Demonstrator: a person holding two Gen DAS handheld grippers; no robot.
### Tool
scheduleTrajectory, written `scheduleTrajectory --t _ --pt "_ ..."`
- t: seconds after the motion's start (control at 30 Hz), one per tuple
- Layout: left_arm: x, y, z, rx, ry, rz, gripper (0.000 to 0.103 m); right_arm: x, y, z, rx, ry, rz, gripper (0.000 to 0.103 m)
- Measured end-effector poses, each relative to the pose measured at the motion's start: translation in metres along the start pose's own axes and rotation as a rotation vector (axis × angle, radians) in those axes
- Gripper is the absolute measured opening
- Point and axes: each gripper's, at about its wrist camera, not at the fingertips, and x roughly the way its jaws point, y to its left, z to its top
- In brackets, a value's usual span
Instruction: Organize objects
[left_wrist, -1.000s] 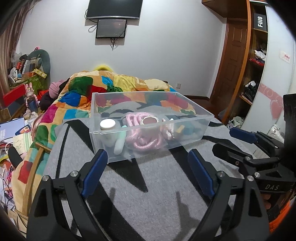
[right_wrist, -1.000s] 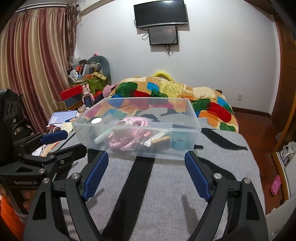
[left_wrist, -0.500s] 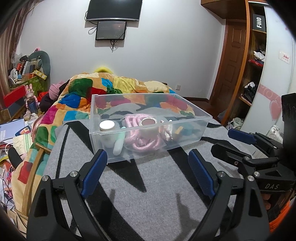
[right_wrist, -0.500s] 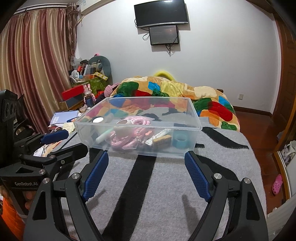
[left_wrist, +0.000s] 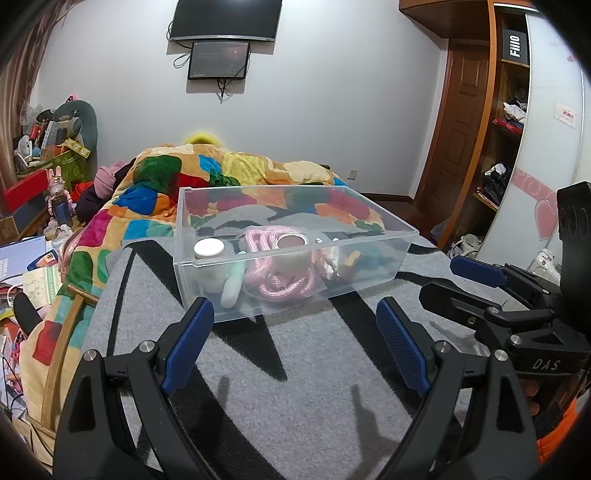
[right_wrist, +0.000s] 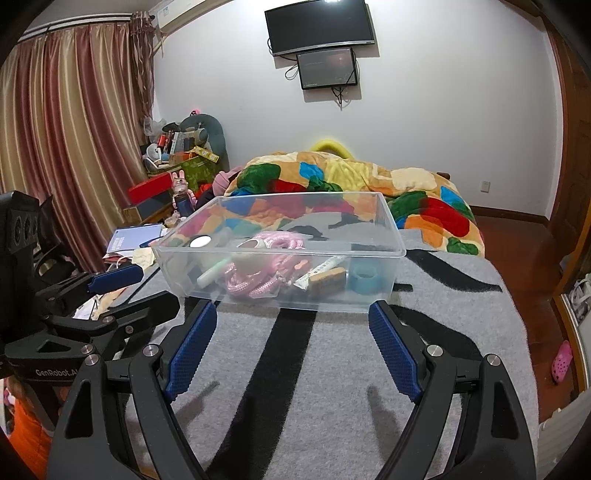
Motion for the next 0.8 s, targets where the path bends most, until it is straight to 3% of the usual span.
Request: scheduleTrajectory --t 0.8 --pt "-0.0018 -0.0012 0.0014 -0.003 -0.008 0.002 0.090 -0.0007 0.0043 -0.0018 -0.008 0.005 0.007 0.082"
